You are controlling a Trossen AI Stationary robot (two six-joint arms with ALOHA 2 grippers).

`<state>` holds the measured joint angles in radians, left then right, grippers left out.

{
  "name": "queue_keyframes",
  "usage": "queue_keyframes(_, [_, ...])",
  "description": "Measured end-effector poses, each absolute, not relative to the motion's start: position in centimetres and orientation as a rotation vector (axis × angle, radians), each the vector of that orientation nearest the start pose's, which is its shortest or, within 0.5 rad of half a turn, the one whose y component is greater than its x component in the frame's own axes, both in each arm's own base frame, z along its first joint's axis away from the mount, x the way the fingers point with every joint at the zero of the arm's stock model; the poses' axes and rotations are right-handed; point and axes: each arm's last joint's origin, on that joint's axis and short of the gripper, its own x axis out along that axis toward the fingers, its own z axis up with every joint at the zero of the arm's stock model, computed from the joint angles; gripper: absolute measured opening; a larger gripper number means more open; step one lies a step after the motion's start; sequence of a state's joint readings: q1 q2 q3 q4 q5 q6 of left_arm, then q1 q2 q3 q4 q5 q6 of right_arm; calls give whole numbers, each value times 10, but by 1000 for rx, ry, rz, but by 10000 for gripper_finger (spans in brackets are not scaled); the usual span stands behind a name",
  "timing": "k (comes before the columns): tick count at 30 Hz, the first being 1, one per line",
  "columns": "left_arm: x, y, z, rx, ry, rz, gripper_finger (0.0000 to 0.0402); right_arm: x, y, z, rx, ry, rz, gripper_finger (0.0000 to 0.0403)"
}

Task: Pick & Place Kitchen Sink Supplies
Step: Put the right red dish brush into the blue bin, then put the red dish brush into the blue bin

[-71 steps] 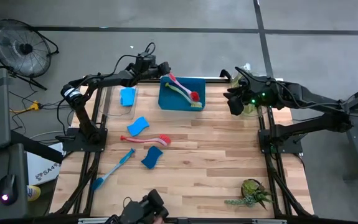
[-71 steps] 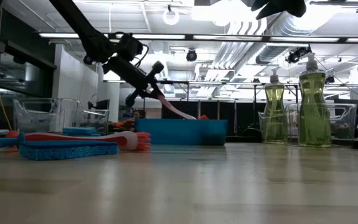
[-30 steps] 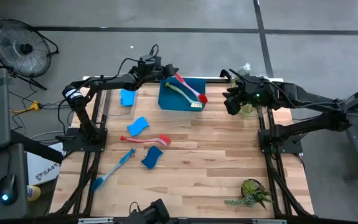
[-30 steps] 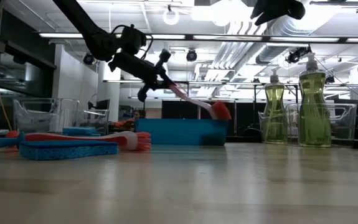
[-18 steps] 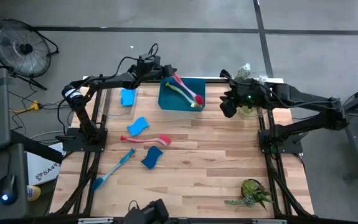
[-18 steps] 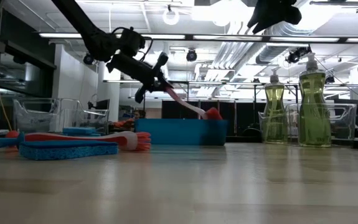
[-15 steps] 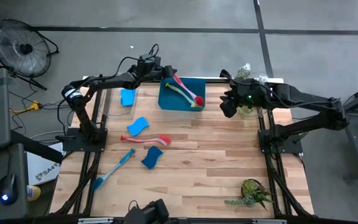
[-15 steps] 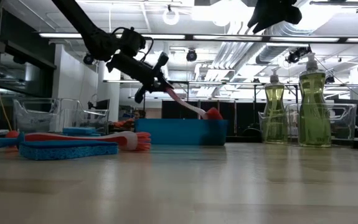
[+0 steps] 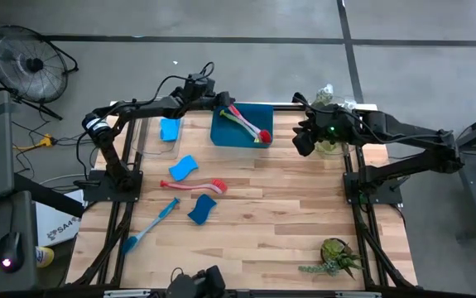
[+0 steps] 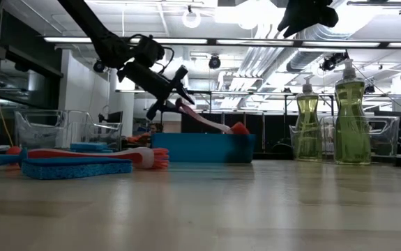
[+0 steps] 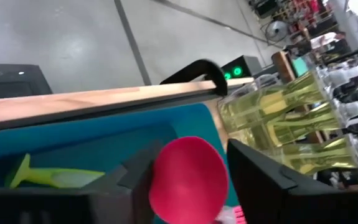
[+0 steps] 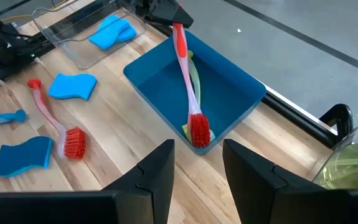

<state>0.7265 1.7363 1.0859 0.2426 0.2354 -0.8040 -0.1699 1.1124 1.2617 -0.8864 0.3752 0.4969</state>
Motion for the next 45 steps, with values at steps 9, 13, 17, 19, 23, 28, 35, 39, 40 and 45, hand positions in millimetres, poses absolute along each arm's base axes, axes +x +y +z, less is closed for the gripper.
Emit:
queue_keyframes(9, [289, 249, 222, -877, 209, 633, 254, 202, -45, 372, 388, 596, -688, 130])
queue_keyframes(13, [289, 249, 222, -794, 231, 637, 281, 202, -45, 372, 389, 600, -685, 130])
queue_keyframes(17, [289, 250, 222, -699, 257, 639, 308, 201, -45, 372, 388, 606, -686, 130])
queue_keyframes(19, [289, 250, 222, -648, 270, 642, 320, 201, -45, 372, 388, 608, -686, 130])
queue_keyframes(23, [288, 250, 221, -532, 319, 641, 334, 201, -45, 372, 388, 608, -686, 130])
queue_keyframes(28, [285, 249, 215, -401, 425, 640, 335, 201, -45, 372, 388, 608, -686, 130])
queue_keyframes(35, [285, 249, 214, -247, 486, 619, 335, 201, -45, 372, 385, 606, -693, 130])
queue_keyframes(39, [286, 247, 215, -258, 478, 532, 335, 201, -45, 372, 385, 606, -693, 130])
queue_keyframes(40, [287, 247, 217, -259, 475, 500, 335, 201, -45, 371, 385, 607, -693, 130])
queue_keyframes(45, [291, 244, 237, -212, 462, 368, 335, 201, -45, 371, 385, 607, -692, 130])
